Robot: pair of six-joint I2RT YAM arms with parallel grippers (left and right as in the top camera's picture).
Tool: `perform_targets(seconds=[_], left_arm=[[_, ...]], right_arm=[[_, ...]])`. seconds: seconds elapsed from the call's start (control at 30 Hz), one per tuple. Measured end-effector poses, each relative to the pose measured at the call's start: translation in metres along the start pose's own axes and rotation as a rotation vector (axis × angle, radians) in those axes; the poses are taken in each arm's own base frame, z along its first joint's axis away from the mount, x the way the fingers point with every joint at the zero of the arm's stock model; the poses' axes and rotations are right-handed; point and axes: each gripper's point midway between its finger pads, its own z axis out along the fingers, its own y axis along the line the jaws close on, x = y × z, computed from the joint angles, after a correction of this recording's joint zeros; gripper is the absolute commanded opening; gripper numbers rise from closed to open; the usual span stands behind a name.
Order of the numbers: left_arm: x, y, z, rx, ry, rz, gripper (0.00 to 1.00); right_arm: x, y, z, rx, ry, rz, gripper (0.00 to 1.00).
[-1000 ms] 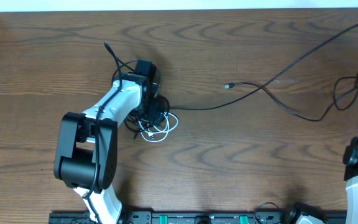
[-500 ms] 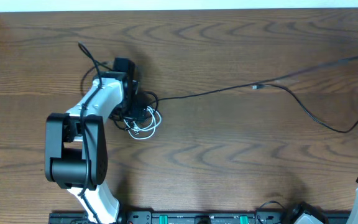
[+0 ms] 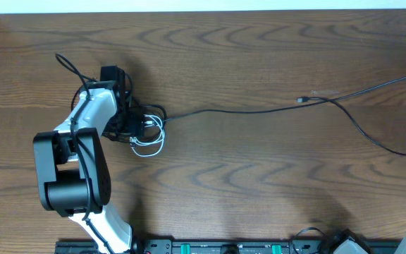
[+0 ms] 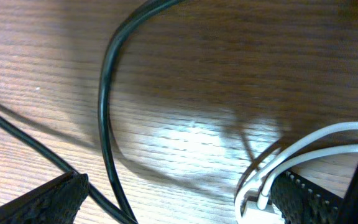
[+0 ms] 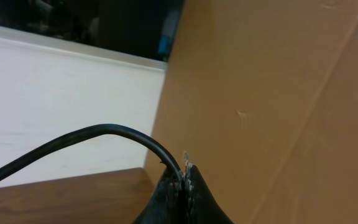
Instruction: Untangle cables
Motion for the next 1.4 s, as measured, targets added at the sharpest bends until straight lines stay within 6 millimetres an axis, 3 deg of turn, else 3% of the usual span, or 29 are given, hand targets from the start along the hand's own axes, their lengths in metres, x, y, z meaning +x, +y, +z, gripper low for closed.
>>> perform_targets(seconds=[0.33, 0.57, 0.8, 0.9, 1.17, 1.4], left_arm=[[-0.005, 0.016, 0.003, -0.009, -0.022, -0.047, 0.98], [-0.008, 0.034, 0.005, -0.022, -0.043, -0.100, 0.98], [-0.007, 0.037, 0.006, -0.013, -0.041, -0.127, 0.98], [-0.011, 0.027, 0.006, 0.065, -0.054, -0.149, 0.98], [-0.022, -0.028, -0.007, 0.370, -0.099, -0.112, 0.98], [-0.022, -0.066, -0.016, 0.430, -0.129, 0.113, 0.98]], right_arm=[[0.005, -0.035, -0.005, 0.093, 0.009, -0.024, 0.01], [0.013, -0.039, -0.001, 0.100, 0.025, -0.013, 0.01], [0.044, -0.030, 0.003, 0.062, 0.129, 0.117, 0.01], [0.079, -0.019, 0.004, 0.028, 0.253, 0.211, 0.01], [0.191, 0.012, -0.014, 0.026, 0.663, 0.499, 0.01], [0.239, 0.050, -0.017, -0.008, 0.837, 0.598, 0.01]])
